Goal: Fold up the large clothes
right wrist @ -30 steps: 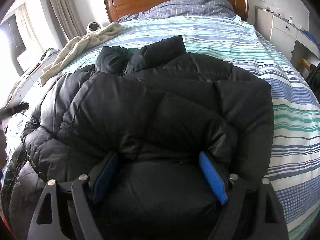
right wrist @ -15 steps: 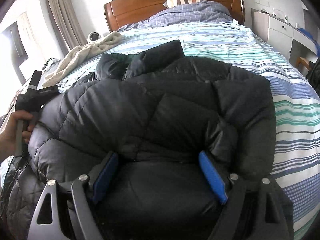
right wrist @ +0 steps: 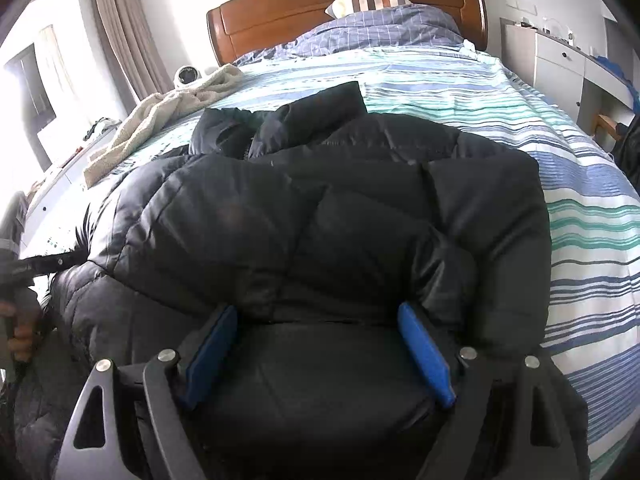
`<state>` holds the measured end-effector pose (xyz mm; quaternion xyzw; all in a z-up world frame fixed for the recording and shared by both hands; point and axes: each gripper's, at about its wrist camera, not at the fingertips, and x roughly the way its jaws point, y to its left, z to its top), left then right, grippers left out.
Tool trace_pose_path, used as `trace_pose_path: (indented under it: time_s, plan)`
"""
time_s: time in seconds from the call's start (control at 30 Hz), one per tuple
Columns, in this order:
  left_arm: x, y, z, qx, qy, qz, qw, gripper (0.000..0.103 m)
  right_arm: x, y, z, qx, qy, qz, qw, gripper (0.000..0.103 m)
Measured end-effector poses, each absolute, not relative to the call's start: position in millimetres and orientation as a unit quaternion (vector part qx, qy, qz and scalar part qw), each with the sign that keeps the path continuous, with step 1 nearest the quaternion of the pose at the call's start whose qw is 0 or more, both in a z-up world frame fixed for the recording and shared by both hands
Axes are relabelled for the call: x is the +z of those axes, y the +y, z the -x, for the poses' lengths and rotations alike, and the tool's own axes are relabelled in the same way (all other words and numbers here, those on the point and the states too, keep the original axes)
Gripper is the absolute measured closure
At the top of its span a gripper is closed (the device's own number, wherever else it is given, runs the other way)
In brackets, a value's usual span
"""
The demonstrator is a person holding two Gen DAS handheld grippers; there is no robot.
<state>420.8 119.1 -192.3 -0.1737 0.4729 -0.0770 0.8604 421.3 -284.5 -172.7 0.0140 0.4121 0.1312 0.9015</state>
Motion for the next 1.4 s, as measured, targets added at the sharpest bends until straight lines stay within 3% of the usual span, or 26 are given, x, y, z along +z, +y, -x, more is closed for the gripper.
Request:
trace_pose_path:
  time_s: [0.23,0.47,0.7,0.83,1.2,1.4]
  plan:
    - [-148,106,-355,-0.060,0.441,0.141,0.884,0.001,-153,-275,-407,0.094,0.408,0.034,0.907,0.019]
    - [-148,43,-260,-0.126,0.437,0.022,0.890,0.001,-97,-269,-303,0.127,0.388,0.090,0.909,0.019]
    - [-167,20,-205,-0.100,0.451,-0.027,0.886,0.001,-145,-274,-226,0.105,0.471,0.071,0.873,0.019]
    - [-162,32,-174,-0.101,0.459,-0.017,0.883,0.001,-144,-289,-187,0.086,0.461,0.035,0.882,0.019]
    - [-161,60,-88,-0.077,0.487,-0.154,0.856,0.001,-130,-318,-92,0.071,0.488,0.063,0.868,0.019]
    - [-112,101,-81,-0.064,0.451,-0.033,0.889,0.001,-84,-342,-78,0.043,0.419,0.019,0.907,0.019]
